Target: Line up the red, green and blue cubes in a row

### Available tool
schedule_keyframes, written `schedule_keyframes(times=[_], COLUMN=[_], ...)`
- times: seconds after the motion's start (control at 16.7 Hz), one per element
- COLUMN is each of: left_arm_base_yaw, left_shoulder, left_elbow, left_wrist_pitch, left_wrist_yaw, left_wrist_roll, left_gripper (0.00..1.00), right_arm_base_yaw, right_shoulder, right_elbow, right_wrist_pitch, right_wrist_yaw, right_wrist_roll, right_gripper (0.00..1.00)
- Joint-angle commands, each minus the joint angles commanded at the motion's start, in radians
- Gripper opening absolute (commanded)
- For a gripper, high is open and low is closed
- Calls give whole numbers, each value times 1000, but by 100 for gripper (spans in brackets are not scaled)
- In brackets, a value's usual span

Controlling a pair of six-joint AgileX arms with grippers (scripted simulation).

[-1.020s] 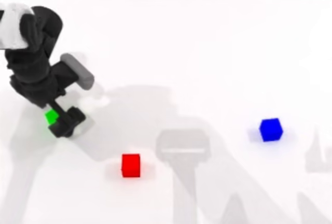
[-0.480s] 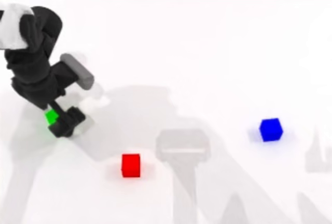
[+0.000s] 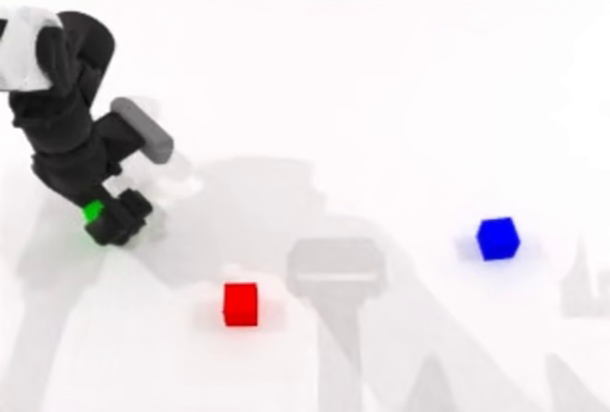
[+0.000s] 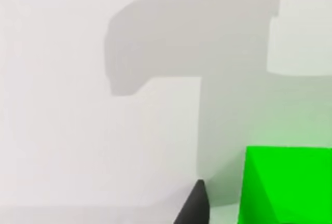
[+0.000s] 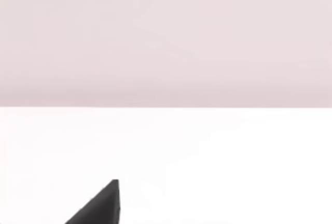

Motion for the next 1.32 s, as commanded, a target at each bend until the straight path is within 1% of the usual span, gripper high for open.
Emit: schedule_keyframes(times=[0.06, 0.48, 0.54, 0.72, 1.08, 1.32], left_arm_base_yaw=[0, 0, -2, -3, 15, 16], left_shoulder=[0, 0, -50, -61, -139, -147], left_elbow=[0, 0, 13, 39, 159, 168], left_wrist_pitch=[0, 0, -33, -75, -273, -285], left_wrist_yaw=[0, 0, 24, 25, 23, 23], left_wrist_roll=[0, 0, -18, -14, -21, -21], left_gripper=[0, 0, 0, 0, 0, 0], right_arm_base_yaw=[0, 0, 0, 0, 0, 0], right_shoulder=[0, 0, 0, 0, 0, 0], right_elbow=[0, 0, 0, 0, 0, 0], right_wrist_pitch=[0, 0, 0, 0, 0, 0], right_wrist_yaw=[0, 0, 0, 0, 0, 0], right_wrist_roll=[0, 0, 0, 0, 0, 0], right_gripper=[100, 100, 100, 100, 100, 100])
